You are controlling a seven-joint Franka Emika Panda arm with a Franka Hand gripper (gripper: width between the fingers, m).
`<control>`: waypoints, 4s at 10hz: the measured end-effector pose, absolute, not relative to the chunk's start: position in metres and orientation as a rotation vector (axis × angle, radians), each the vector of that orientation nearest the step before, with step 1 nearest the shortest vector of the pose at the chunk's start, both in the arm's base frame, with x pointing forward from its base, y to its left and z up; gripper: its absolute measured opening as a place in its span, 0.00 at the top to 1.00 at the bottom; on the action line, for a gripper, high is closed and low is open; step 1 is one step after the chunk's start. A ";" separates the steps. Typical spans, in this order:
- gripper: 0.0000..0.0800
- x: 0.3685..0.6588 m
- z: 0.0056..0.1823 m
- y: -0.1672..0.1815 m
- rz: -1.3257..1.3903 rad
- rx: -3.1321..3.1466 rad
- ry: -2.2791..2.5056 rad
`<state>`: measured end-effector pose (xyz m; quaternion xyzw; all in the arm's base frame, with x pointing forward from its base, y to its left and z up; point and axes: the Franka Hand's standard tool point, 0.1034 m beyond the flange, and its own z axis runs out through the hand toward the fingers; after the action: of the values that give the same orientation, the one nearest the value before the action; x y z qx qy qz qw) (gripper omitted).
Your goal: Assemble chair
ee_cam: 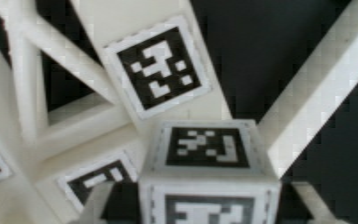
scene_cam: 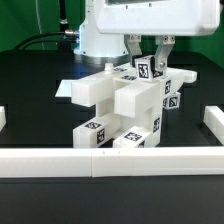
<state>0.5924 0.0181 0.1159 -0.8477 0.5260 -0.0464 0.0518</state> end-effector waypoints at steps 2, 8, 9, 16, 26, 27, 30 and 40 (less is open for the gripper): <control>0.64 0.592 0.116 0.019 -0.130 -2.494 1.713; 0.23 0.594 0.119 0.026 -0.105 -2.642 1.486; 0.20 0.593 0.119 0.026 -0.110 -2.689 1.405; 0.19 0.593 0.120 0.025 -0.129 -3.048 0.484; 0.65 0.592 0.115 0.020 -0.129 -3.142 -0.016; 0.65 0.592 0.115 0.020 -0.129 -3.135 0.130; 0.65 0.592 0.115 0.020 -0.128 -3.097 0.446; 0.64 0.592 0.115 0.023 -0.113 -2.791 1.340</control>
Offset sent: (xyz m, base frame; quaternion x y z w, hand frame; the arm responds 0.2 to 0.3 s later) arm 0.0000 0.0000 0.0000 0.0000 0.0000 0.0000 1.0000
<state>0.5916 0.0233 0.1152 -0.9007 0.4324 -0.0363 0.0216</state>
